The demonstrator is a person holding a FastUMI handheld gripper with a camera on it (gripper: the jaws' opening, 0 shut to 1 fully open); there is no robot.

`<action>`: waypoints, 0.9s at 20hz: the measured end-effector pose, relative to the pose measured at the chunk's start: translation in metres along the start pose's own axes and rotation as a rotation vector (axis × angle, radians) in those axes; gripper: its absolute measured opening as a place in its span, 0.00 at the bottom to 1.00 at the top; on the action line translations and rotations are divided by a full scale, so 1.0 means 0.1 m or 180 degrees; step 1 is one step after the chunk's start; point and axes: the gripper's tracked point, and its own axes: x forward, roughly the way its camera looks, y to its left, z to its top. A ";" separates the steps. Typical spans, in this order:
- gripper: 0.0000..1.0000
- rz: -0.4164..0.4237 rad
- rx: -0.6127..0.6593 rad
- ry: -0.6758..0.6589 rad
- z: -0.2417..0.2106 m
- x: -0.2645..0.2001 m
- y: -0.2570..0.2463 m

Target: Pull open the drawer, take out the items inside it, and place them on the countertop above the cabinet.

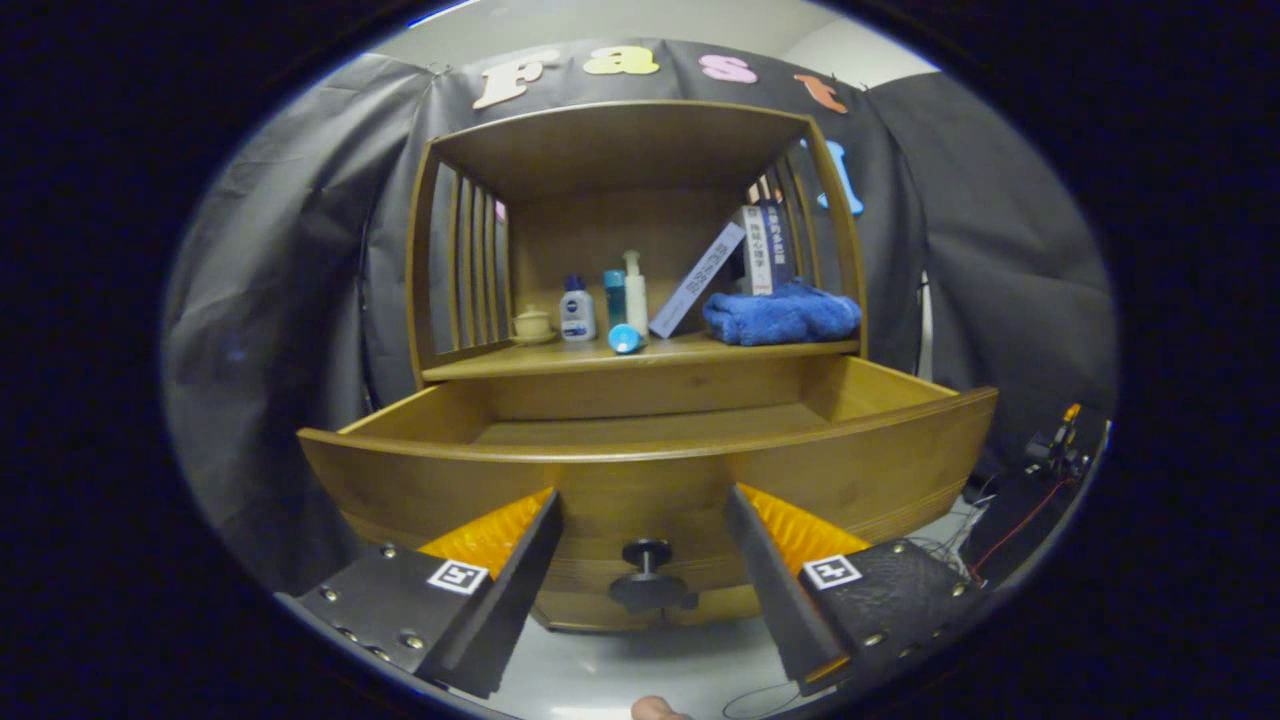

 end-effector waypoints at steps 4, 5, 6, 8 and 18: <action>0.99 0.0094 0.0130 -0.0243 0.08 0.10 0.02; 0.99 0.0108 0.0138 -0.0207 0.06 0.19 0.01; 0.99 0.0111 0.0078 -0.0234 0.05 0.29 -0.02; 0.99 0.0122 0.0088 -0.0299 0.07 0.42 0.01; 0.99 0.0120 -0.0021 -0.0722 0.12 1.14 0.13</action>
